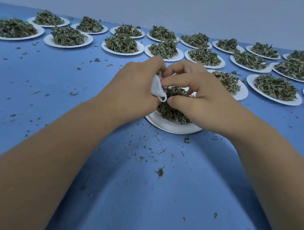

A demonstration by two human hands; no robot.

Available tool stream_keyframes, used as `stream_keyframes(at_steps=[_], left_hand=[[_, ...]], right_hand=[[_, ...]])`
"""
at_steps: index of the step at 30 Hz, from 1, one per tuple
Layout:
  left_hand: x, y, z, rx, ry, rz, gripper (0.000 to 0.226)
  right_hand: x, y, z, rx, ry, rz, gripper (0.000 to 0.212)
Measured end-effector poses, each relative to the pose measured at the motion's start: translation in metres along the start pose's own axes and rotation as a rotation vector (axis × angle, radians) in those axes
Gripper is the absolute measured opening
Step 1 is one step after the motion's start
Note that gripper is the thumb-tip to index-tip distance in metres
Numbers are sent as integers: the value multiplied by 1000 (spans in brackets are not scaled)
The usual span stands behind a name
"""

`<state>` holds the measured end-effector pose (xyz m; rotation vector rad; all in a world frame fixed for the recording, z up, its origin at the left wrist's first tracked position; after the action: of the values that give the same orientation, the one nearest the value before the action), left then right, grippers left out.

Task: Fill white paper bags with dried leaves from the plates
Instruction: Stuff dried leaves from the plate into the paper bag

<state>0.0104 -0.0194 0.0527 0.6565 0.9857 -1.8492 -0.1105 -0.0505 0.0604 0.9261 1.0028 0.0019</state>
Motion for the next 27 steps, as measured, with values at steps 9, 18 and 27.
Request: stream_keyframes(at_steps=[9,18,27], left_hand=[[9,-7,-2,23,74,-95,103],[8,-7,-1,28,87,-149,114],[8,-14,-2,82,122,-166,116]], right_hand=[[-20,-8,-4,-29,-210,141,37],[-19,-6,-4,-58,-225,63,15],[-4,-1,-6,-85,-21,45,33]])
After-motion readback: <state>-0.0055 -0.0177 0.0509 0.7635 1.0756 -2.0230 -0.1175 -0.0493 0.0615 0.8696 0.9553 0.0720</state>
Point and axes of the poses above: each hand's wrist, its own z-axis towards the middle knuckle, its own x-axis out of the palm, y = z × x, the point moved 8 cm from there along z, towards the middle knuckle, and after that the axes turned 9 degrees about x, right-handed, at the moved point
